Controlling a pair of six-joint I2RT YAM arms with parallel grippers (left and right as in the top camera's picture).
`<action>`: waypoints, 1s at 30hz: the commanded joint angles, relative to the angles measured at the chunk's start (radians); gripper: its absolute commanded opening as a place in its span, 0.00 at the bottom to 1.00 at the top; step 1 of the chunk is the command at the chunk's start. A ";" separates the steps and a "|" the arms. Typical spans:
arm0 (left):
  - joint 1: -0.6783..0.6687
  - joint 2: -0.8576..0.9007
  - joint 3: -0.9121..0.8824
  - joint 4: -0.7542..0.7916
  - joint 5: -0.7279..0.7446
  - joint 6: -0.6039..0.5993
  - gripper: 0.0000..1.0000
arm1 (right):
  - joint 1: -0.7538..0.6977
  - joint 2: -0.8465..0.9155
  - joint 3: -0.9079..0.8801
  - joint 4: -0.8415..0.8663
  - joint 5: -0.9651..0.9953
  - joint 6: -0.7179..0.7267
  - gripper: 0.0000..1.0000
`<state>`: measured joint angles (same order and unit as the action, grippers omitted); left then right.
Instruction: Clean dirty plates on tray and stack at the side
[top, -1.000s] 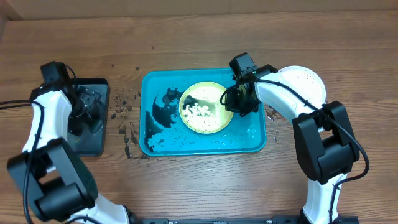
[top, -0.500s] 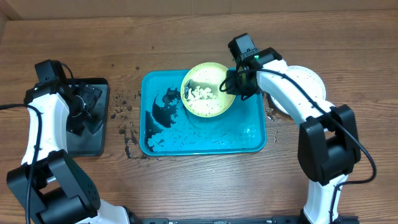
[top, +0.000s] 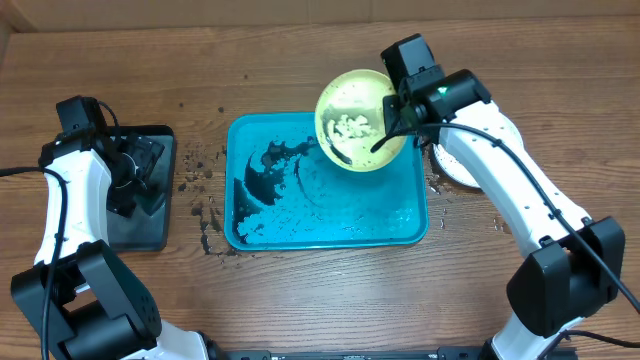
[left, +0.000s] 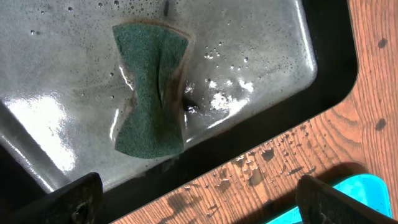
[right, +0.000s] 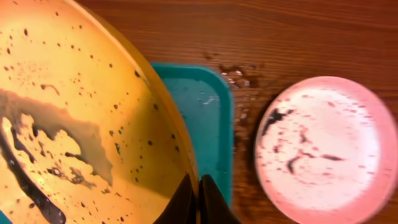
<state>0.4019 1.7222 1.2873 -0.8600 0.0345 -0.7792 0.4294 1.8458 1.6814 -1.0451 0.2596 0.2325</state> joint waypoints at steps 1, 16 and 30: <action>0.003 -0.010 0.013 0.000 0.010 0.009 1.00 | 0.046 -0.016 0.022 -0.015 0.218 -0.033 0.04; 0.003 -0.010 0.013 0.000 0.010 0.009 1.00 | 0.273 -0.016 0.022 0.059 0.573 -0.163 0.04; 0.003 -0.010 0.013 0.000 0.010 0.009 1.00 | 0.483 -0.016 0.022 0.235 0.795 -0.454 0.04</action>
<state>0.4019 1.7222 1.2873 -0.8604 0.0345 -0.7792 0.8825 1.8458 1.6814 -0.8387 0.9176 -0.0952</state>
